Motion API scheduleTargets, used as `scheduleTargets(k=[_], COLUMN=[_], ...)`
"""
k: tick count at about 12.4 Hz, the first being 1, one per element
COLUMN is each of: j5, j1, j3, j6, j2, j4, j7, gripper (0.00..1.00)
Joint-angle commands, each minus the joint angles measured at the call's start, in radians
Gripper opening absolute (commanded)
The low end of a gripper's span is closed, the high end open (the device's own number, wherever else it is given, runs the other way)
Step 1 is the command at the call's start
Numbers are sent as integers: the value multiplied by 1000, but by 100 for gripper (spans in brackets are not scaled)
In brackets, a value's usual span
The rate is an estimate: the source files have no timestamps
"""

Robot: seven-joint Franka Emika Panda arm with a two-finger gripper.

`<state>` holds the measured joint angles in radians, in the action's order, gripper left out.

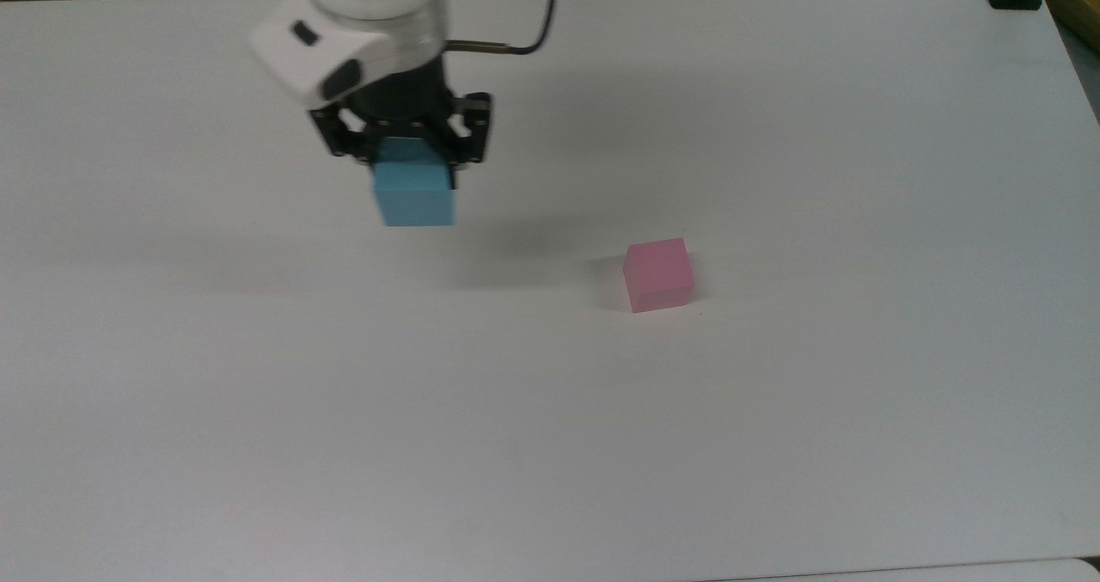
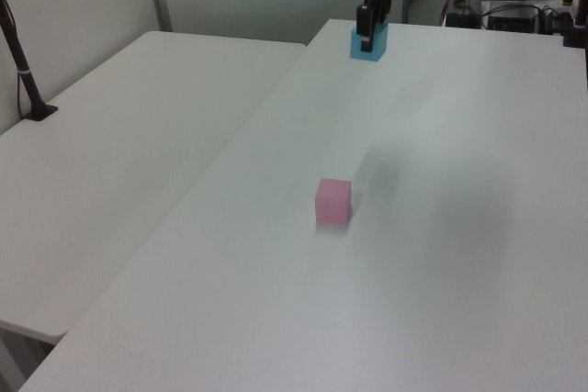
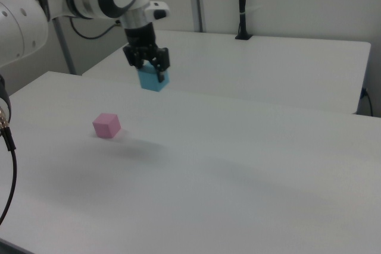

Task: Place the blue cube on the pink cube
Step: 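Lift the light-blue cube up off the table, then carry the light-blue cube over the pink cube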

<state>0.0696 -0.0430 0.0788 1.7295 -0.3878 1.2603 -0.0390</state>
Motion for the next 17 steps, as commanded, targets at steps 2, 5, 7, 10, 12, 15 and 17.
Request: scheduleTargets(k=[2, 5, 7, 10, 12, 15, 17], j5=[2, 27, 35, 54, 91, 116, 113], j1=[204, 349, 391, 393, 397, 390, 379], j3=[19, 16, 10, 10, 10, 12, 10], j6=[-27, -21, -18, -21, -22, 11, 102], j2=[24, 9, -12, -31, -60, -98, -98], j4=[14, 13, 11, 10, -12, 4, 69], j7=[-151, -223, -226, -232, -231, -226, -232], gripper=[22, 22, 22, 22, 22, 22, 22])
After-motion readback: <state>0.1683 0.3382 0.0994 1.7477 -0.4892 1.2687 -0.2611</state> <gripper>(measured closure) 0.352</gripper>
